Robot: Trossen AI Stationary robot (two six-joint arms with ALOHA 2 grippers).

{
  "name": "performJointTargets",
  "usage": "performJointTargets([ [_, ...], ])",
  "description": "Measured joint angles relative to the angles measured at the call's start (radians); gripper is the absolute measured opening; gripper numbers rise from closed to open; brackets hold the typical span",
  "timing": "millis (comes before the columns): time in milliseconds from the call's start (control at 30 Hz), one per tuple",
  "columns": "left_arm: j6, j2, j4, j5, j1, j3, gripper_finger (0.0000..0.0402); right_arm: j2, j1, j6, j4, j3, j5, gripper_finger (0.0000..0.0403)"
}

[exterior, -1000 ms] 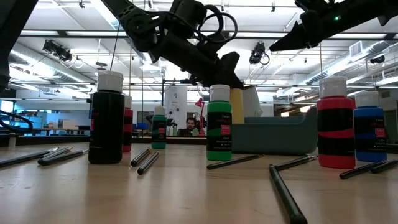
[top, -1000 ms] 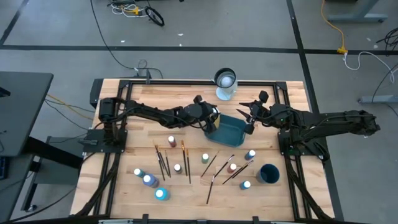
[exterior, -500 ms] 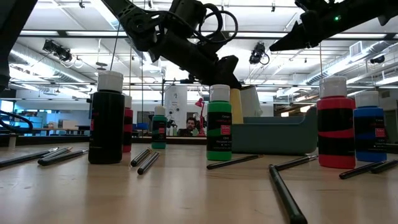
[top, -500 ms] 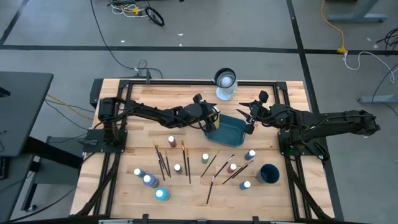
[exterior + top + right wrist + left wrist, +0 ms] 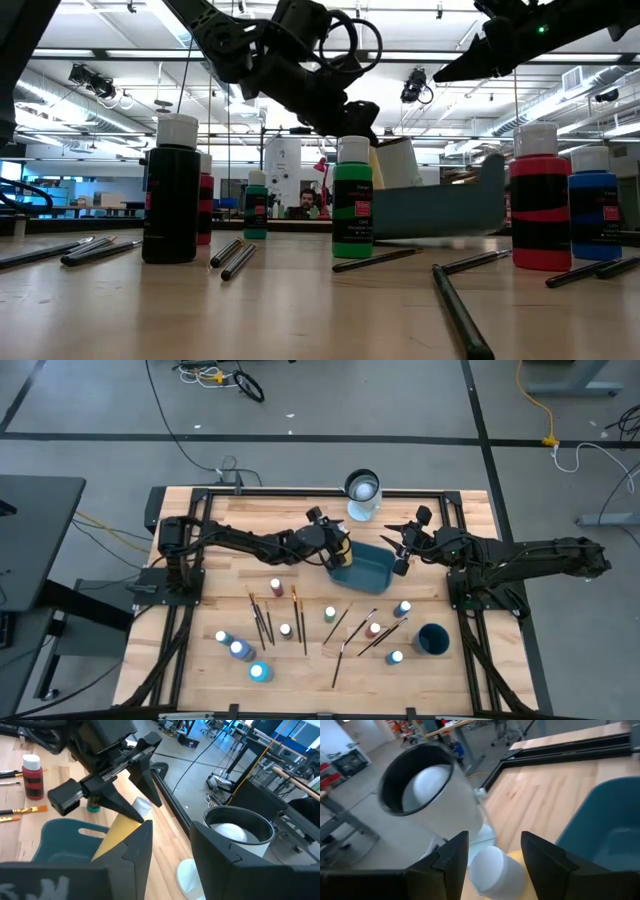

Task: Pick & Place Paint Supplies
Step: Put the large yellow paint bottle into the green bin

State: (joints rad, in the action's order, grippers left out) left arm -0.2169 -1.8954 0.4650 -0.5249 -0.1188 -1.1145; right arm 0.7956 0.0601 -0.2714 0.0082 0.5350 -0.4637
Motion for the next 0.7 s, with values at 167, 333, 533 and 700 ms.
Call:
performJointTargets([
  [167,0.086,0.000,-0.001,0.048,0.001,0.000,0.0192,0.000,0.000,0.000,0.000,0.000,0.000,0.0137],
  [333,0.135,0.000,-0.004,0.137,0.001,0.000,0.0192,0.000,0.000,0.000,0.000,0.000,0.000,0.0137],
  [533,0.184,0.017,-0.022,0.169,0.007,0.003,0.0192,0.000,0.000,0.000,0.026,0.000,0.000,0.0137],
  [700,0.184,0.102,-0.056,0.204,0.027,0.003,0.0192,0.000,0.000,0.000,0.077,0.000,0.000,0.0137],
])
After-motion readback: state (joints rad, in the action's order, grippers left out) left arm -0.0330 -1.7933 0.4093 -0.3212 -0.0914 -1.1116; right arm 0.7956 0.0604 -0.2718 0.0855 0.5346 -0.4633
